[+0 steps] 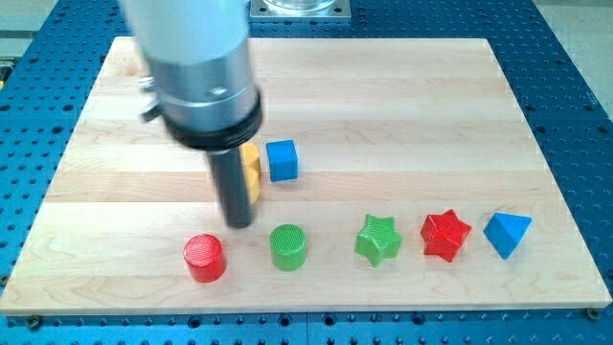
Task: Slide the green circle to the bottom right of the blue cube
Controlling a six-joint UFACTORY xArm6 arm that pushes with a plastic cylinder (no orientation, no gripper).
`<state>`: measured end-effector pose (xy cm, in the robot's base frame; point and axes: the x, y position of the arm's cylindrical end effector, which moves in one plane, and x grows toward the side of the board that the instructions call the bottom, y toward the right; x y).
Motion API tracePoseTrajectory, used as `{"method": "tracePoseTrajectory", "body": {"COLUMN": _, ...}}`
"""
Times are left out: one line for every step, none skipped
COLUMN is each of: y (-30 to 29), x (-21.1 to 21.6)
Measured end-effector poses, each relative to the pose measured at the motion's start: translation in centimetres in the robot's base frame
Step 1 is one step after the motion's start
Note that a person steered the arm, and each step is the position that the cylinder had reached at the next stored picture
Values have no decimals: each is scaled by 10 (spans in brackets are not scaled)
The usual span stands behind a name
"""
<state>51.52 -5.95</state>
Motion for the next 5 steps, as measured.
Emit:
{"method": "tracePoseTrajectory", "body": {"y": 9, "x": -3}}
{"method": "tracePoseTrajectory", "body": {"y": -20, "x": 4}}
{"method": "tracePoseTrajectory", "body": {"y": -66, "x": 9}}
{"method": "tracePoseTrajectory", "body": {"y": -137, "x": 36}}
{"method": "tracePoseTrajectory", "body": {"y": -128, "x": 103}}
